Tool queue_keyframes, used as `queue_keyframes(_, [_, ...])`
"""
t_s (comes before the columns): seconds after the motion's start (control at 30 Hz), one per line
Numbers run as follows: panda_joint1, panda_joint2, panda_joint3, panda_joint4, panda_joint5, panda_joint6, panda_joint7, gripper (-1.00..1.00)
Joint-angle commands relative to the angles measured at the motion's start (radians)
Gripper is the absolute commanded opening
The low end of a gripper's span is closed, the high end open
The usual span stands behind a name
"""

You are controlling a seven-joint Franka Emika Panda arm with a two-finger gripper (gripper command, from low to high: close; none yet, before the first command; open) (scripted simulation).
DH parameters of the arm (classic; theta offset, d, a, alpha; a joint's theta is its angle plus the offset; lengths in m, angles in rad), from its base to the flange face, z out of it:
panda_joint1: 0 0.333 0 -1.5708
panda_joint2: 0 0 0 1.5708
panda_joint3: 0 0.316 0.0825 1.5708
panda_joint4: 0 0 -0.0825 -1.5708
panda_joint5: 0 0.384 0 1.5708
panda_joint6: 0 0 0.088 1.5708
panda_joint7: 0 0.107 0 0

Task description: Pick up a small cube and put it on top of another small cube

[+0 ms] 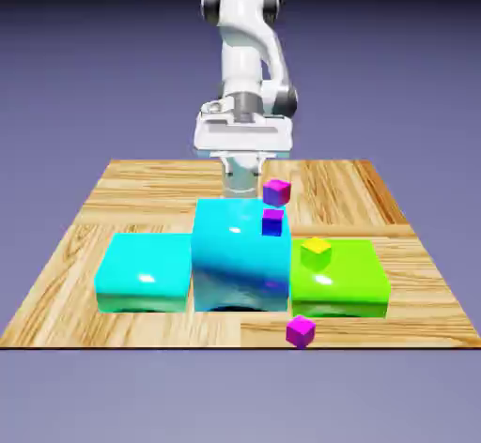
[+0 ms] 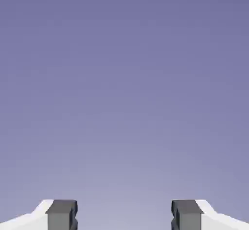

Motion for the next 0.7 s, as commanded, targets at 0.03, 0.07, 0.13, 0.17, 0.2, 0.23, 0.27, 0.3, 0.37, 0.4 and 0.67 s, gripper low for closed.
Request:
queue_keyframes(0.03, [0.005, 0.073, 0.003, 0.055, 0.025, -0.055, 0.044, 0.0])
queue_keyframes(0.07, [0.008, 0.109, 0.005, 0.083, 0.037, -0.083, 0.067, 0.0])
queue_keyframes(0.13, [0.013, 0.181, 0.008, 0.138, 0.062, -0.138, 0.111, 0.0])
queue_keyframes(0.17, [0.015, 0.217, 0.01, 0.165, 0.074, -0.166, 0.133, 0.0])
queue_keyframes(0.2, [0.018, 0.254, 0.012, 0.193, 0.086, -0.194, 0.156, 0.0])
queue_keyframes(0.23, [0.02, 0.29, 0.013, 0.22, 0.099, -0.221, 0.178, 0.0])
queue_keyframes(0.27, [0.023, 0.326, 0.015, 0.248, 0.111, -0.249, 0.2, 0.0])
queue_keyframes(0.3, [0.025, 0.362, 0.017, 0.275, 0.123, -0.277, 0.222, 0.0])
queue_keyframes(0.37, [0.03, 0.435, 0.02, 0.331, 0.148, -0.332, 0.267, 0.0])
queue_keyframes(0.4, [0.033, 0.471, 0.022, 0.358, 0.16, -0.36, 0.289, 0.0])
queue_keyframes(0.67, [0.053, 0.761, 0.035, 0.578, 0.259, -0.581, 0.467, 0.0])
